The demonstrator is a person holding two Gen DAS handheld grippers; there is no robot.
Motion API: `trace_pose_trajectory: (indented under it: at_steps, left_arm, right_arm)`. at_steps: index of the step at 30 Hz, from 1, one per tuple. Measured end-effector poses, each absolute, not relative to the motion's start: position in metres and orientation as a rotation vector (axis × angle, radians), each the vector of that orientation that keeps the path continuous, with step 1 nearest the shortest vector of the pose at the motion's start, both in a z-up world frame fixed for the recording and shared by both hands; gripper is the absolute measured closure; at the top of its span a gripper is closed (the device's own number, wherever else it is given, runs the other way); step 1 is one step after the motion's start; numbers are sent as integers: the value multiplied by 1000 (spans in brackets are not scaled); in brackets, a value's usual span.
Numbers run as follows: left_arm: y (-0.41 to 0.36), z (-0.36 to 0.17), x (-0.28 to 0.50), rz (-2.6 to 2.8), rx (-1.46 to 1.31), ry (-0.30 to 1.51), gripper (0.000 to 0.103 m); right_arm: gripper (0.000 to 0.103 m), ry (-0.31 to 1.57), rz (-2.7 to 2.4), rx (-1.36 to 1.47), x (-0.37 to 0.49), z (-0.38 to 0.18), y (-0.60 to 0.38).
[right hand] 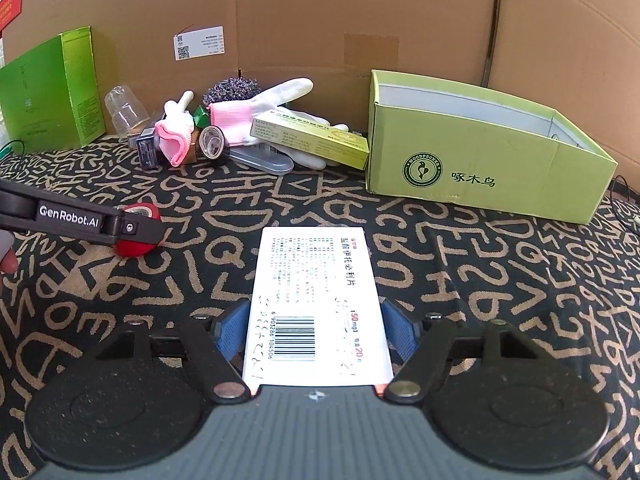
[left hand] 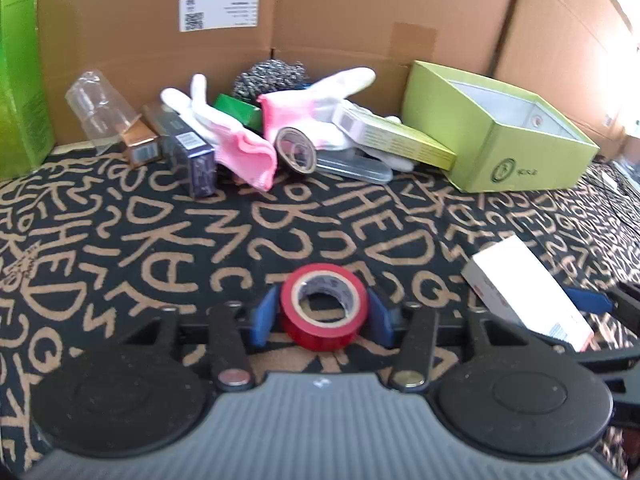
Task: Organize objects
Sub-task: 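Grasp the red tape roll with the left tool while the right tool grasps the white medicine box, then lower the tape and white box into the shoebox and open both tools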
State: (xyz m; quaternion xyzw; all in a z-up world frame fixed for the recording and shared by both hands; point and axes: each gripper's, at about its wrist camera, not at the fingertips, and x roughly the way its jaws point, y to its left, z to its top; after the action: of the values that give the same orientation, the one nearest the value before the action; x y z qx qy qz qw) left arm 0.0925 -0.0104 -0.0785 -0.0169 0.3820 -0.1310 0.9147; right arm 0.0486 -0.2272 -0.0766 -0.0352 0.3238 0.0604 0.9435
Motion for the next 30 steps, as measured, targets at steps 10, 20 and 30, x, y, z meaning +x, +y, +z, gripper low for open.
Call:
trace_pose_trajectory:
  at_steps: [10,20,30]
  left_arm:
    - [-15,-79,93,-264,5,782,56]
    - [-23,-65,86,-308,13,752,57]
    - [-62,-13,88,-427,23,640,57]
  right_arm:
    - [31,660,127,-52,52,-79,-229]
    - [33,634,144,-60,47,-74,-227]
    - [33,532,133,-38,39,-35,-260]
